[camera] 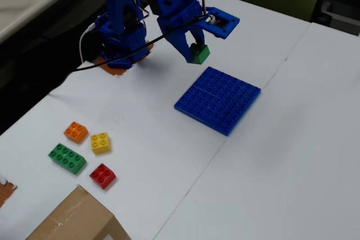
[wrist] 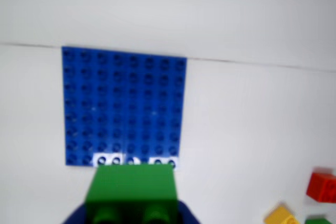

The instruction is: Pick up the 2x2 green block and go up the 8x8 blue block.

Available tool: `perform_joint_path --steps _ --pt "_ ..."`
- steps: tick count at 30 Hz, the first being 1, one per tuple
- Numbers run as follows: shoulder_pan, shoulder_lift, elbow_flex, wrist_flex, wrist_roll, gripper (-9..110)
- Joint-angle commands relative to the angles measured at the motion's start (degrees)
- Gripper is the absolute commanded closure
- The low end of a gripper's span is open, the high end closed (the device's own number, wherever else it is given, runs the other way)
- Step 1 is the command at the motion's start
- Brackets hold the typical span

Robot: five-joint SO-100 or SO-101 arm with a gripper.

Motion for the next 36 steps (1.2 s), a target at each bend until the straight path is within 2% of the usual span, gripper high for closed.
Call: perform_joint_path --steps 1,7,15,36 --pt "-3.69 -0.97 -4.57 1.41 1.93 100" --pt "-7.21 -6.94 -12.04 1.49 5.8 100" --pt "-8.44 -13.71 -19.16 1.67 5.8 100" --pt "-8.26 -14.41 -16.87 2.37 7.65 100"
